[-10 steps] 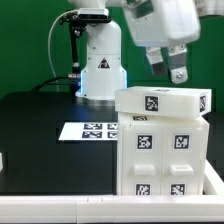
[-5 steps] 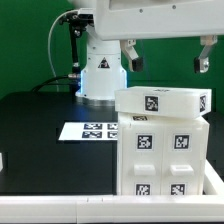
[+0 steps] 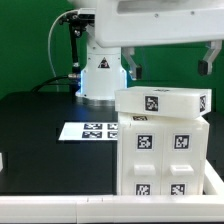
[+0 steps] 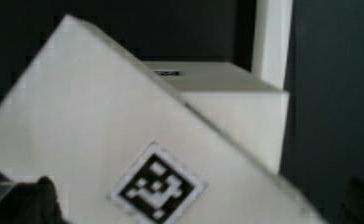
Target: Assemble cabinet
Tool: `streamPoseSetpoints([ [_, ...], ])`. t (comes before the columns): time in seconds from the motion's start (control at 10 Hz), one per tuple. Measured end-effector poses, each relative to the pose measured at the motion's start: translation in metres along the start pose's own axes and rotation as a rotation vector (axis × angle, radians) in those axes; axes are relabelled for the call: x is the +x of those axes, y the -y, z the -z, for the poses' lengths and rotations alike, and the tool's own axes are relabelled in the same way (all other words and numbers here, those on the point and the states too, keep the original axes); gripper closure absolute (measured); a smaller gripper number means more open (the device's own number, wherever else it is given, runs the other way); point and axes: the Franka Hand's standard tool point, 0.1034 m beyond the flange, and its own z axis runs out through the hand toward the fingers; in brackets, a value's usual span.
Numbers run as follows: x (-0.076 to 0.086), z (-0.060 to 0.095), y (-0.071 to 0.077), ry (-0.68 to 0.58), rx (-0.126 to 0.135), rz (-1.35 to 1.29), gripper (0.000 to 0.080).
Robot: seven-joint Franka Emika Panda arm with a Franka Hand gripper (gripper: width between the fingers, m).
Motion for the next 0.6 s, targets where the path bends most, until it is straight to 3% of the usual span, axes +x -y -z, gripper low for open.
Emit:
streamPoseSetpoints([
  [0.3,-0.001,-0.001,-0.005,-0.017,-0.009,0.140,0.0003],
  [0.6,0.009,-0.009,-0.014,-0.039,-0.054,0.547,0.0003],
])
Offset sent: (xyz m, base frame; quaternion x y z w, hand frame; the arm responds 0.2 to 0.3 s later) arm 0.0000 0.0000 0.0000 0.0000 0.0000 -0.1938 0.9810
